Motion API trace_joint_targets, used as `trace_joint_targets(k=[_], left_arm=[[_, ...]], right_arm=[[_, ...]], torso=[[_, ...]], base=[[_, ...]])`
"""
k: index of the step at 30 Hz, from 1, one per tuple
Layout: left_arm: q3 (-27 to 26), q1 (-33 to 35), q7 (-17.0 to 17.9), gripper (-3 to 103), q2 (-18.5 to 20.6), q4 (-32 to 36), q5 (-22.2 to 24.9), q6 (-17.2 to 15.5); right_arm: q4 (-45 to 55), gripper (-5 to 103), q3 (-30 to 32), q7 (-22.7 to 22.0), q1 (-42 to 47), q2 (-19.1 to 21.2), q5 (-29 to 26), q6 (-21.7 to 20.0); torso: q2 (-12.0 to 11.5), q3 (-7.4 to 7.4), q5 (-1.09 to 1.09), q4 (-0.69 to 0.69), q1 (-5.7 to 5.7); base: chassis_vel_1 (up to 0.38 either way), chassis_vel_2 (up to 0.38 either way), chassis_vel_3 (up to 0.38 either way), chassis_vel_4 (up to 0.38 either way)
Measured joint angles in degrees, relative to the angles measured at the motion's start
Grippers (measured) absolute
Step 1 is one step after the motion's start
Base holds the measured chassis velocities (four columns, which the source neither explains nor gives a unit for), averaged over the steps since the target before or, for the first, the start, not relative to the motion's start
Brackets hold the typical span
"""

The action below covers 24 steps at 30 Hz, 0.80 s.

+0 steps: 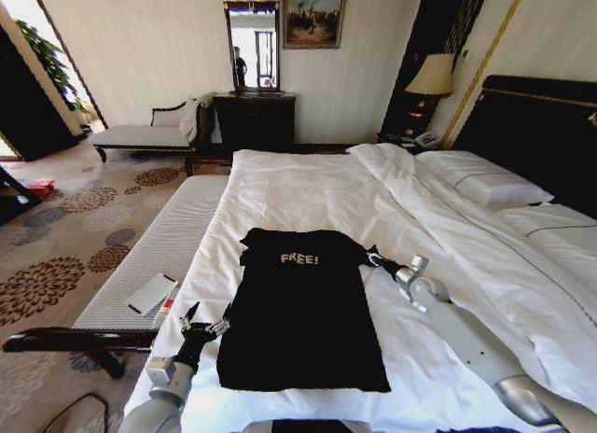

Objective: Fold the clothes on the bed.

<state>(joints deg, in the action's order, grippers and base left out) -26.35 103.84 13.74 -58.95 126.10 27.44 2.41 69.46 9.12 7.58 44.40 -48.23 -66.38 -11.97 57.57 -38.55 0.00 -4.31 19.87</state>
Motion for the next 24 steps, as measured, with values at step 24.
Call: trace_joint_targets(k=[24], left_arm=[[-0.26,0.68,-0.08,100,-0.72,0.31,-0.23,0.34]], right_arm=[[6.33,1,-0.34,1.18,1.96,2.25,8.43,1.95]], torso=[[0.00,0.00,0.00,0.00,0.00]], base=[[0.000,0.000,0.000,0.000]])
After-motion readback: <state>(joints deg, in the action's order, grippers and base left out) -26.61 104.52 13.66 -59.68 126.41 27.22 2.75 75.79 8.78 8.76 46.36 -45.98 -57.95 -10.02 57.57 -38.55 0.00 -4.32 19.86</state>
